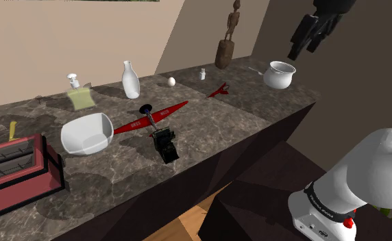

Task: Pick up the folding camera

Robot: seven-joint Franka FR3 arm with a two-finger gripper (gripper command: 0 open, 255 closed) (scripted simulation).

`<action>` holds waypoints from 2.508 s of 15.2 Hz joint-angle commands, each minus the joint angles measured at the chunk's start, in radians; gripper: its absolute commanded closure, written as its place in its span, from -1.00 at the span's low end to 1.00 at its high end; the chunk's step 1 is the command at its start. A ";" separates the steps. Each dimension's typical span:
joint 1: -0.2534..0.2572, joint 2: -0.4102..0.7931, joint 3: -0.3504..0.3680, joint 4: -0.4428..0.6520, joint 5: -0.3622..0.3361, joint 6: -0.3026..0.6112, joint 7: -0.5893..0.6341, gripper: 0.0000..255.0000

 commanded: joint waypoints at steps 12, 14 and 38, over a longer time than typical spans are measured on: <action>0.025 0.153 0.110 -0.203 0.056 0.367 0.135 -1.00; 0.028 0.201 0.131 -0.222 0.061 0.436 0.161 -1.00; 0.050 1.100 0.282 0.024 -0.322 1.052 0.682 -1.00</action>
